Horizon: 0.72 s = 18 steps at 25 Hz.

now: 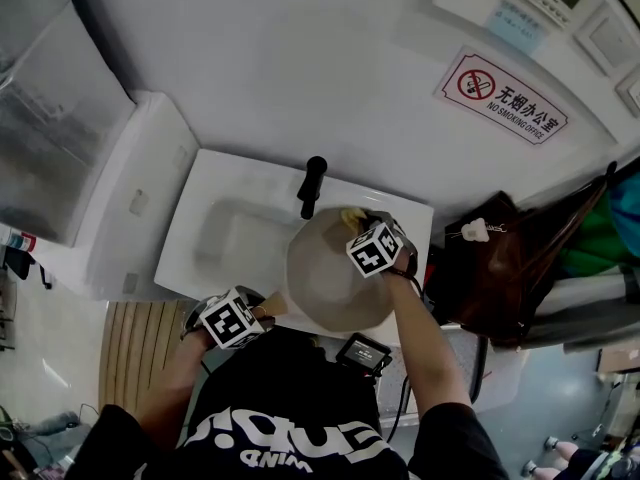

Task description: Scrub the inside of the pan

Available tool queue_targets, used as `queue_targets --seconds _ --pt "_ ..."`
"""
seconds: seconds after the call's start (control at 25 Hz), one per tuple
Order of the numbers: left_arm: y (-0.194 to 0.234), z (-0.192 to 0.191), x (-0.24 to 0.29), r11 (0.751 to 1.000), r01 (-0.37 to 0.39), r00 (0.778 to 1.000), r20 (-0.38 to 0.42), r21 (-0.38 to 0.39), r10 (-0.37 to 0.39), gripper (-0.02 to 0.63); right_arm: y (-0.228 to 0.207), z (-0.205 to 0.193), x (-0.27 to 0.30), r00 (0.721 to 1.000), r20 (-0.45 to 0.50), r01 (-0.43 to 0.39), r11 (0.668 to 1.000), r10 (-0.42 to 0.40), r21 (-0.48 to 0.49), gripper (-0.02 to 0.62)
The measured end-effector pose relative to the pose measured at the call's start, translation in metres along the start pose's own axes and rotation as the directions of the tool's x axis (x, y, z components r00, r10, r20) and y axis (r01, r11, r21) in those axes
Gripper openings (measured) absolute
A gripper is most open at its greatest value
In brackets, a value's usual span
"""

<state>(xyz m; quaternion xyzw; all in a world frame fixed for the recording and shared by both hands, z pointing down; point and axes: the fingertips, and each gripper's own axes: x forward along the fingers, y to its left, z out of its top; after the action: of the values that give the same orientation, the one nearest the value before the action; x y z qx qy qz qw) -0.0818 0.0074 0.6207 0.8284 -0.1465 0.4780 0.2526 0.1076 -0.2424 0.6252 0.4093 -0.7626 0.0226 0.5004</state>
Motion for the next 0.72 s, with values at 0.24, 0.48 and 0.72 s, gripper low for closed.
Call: queue_targets --seconds 0.24,0.48,0.72 --pt "0.000 0.000 0.000 1.000 0.004 1.000 -0.002 0.000 -0.004 0.173 -0.016 -0.022 -0.010 0.999 -0.035 0.020 1.000 -0.021 -0.020 0.039" --pt "-0.001 0.000 0.000 1.000 0.002 1.000 -0.008 -0.006 -0.002 0.172 -0.024 -0.037 -0.023 0.998 -0.062 0.021 0.997 -0.026 -0.074 0.040" --pt "-0.001 0.000 -0.001 1.000 -0.003 1.000 -0.002 -0.011 0.003 0.172 -0.029 -0.055 -0.041 0.997 -0.075 0.014 0.997 -0.020 -0.073 0.040"
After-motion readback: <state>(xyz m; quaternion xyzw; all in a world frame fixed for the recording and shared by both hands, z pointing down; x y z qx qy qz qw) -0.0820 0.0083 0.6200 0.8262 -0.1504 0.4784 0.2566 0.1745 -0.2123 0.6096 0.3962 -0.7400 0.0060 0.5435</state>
